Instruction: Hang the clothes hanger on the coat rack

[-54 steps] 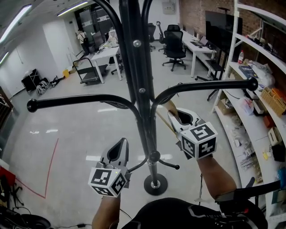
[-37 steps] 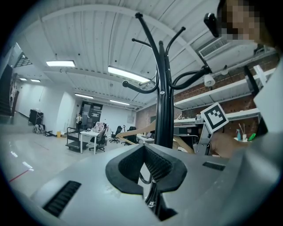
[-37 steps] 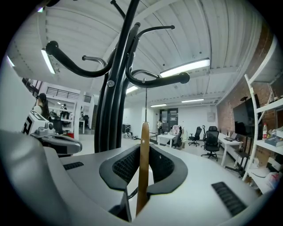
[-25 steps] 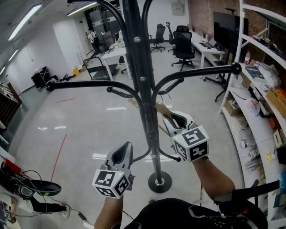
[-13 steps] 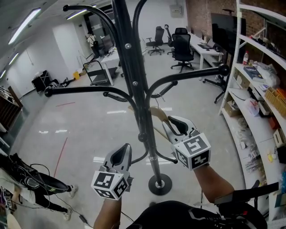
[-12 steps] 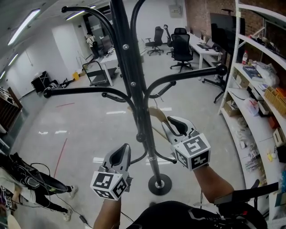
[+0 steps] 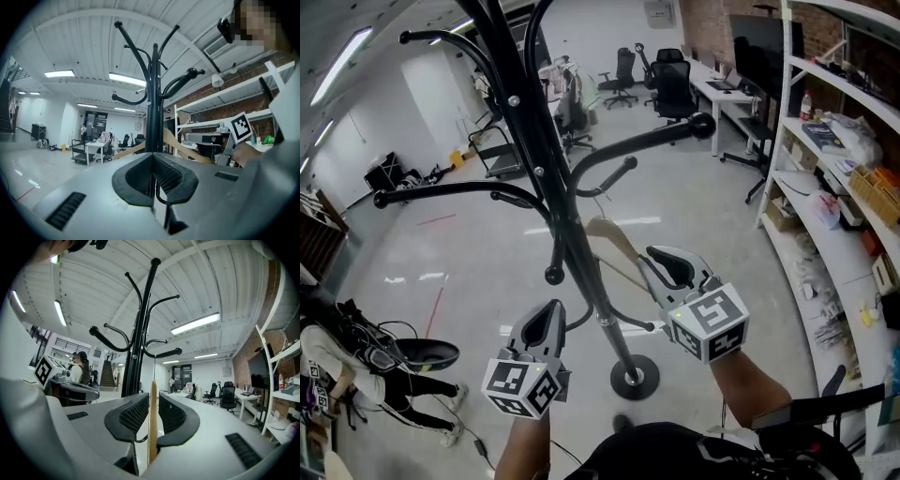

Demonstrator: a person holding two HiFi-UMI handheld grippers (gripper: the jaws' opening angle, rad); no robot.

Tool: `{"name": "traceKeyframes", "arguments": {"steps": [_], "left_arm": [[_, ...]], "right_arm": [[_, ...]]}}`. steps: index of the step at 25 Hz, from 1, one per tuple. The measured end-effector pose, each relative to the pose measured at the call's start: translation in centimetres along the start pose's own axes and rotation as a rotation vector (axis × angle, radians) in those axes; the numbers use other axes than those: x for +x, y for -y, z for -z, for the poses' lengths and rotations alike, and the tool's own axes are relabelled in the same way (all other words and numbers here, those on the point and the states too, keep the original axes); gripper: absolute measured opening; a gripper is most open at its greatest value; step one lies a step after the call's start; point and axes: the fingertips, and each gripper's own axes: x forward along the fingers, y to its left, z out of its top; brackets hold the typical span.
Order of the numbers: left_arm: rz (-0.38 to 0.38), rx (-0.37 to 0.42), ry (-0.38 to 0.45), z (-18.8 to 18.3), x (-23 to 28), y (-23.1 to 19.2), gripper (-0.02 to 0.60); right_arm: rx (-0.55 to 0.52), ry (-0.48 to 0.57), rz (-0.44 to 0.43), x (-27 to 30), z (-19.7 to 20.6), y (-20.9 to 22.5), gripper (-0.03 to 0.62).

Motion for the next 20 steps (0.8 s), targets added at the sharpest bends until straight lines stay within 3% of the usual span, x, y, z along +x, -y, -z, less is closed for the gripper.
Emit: {"name": "traceKeyframes", "arguments": {"steps": [11, 16, 20], "left_arm": [[-0.05, -0.03, -0.009, 0.7, -4.5, 3.2, -0.009], [-0.029, -0.033, 0.051, -0.4, -8.0, 4.2, -0.009], [-0.005, -0.058, 0.101, -0.4, -12.9, 4.6, -0.009]], "right_arm": [[0.012, 0.021, -0.034, -5.2, -0.4, -0.9, 0.066], [0.003, 0.032, -0.005, -8.1, -2.0, -3.2, 0.06], [0.024, 0.043, 0.037, -11.6, -2.8, -6.4, 0.011]]}}
